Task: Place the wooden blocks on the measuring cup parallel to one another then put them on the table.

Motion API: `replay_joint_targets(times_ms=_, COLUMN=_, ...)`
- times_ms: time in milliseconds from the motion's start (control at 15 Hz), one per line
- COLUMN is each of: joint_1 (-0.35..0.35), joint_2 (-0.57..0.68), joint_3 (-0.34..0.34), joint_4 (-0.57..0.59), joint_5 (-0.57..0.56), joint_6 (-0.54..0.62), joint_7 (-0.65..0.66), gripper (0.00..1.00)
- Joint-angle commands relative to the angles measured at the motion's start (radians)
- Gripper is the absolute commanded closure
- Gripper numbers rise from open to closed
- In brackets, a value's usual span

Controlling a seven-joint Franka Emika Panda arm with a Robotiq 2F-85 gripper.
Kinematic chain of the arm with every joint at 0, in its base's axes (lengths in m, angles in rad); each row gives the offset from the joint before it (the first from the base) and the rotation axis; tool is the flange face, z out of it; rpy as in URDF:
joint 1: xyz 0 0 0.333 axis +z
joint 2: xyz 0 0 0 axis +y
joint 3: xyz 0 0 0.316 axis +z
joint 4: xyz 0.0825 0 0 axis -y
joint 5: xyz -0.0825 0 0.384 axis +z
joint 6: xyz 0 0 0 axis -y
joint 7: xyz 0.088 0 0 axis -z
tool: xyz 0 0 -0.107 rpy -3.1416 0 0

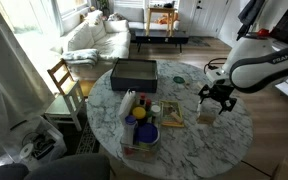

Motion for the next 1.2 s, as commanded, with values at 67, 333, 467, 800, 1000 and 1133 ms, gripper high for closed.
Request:
replay_joint_targets(times_ms=67, joint_1=0.007, joint_2=0.035, joint_3=-0.015, joint_4=0.01, joint_5=0.001, joint_6=-0.011, joint_7=0.249, gripper=0.0)
replay_joint_targets(times_ms=333, joint_1=0.005, joint_2=0.056, joint_3=-0.008, joint_4=0.02, joint_5=0.031, joint_6=-0.043, joint_7=0.441, gripper=0.0)
replay_joint_targets(times_ms=467, joint_1=0.001, joint_2=0.067, joint_3=-0.005, joint_4=0.024, joint_5=0.061, joint_6=-0.063, joint_7=0.515, gripper=0.0)
replay_joint_targets(times_ms=800, joint_1=-0.011, joint_2=0.098, joint_3=0.013, joint_4=0.039, joint_5=0.171, joint_6=-0.071, joint_7=0.544, gripper=0.0)
replay_joint_targets(times_ms=1000, joint_1=-0.014, joint_2=0.12, joint_3=0.018, joint_4=0.048, joint_5=0.211, joint_6=-0.051, joint_7=0.532, gripper=0.0)
replay_joint_targets(times_ms=1133, joint_1=-0.018, joint_2=0.132, joint_3=0.019, joint_4=0.051, joint_5=0.22, joint_6=-0.045, joint_7=0.527, gripper=0.0)
